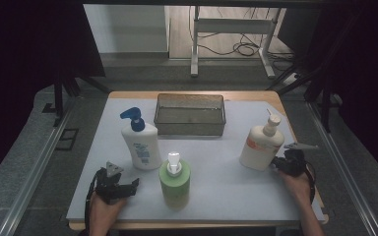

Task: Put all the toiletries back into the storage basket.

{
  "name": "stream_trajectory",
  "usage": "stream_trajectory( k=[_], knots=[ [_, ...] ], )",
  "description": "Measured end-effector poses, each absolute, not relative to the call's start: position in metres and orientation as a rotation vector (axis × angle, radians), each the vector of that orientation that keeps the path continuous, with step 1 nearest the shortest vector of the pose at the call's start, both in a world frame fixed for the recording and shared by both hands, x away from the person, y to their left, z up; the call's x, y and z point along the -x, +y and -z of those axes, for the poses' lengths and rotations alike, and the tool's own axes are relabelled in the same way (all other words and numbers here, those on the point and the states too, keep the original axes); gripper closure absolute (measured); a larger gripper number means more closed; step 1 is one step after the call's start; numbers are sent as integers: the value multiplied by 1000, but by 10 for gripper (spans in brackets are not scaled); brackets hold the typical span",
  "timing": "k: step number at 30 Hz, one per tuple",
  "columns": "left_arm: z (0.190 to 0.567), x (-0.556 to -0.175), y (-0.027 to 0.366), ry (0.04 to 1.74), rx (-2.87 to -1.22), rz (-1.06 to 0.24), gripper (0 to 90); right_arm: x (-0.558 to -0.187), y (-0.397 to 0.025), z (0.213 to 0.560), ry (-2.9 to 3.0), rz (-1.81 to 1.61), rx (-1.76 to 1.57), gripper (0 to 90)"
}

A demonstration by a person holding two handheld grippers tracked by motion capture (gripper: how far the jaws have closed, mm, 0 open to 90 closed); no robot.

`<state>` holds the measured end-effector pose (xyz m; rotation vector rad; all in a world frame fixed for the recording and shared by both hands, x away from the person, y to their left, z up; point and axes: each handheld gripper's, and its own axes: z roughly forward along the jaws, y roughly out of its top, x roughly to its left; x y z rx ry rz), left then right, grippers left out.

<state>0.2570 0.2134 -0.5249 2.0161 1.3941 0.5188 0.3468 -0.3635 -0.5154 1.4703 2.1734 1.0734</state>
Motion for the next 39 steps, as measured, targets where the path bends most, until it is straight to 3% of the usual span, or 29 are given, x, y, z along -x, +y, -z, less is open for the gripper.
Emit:
stream_trajectory(
  k=[39],
  knots=[
    [525,-257,213,1394,-2017,-518,124,-319,-336,514,2258,-1088,-1405,885]
  ],
)
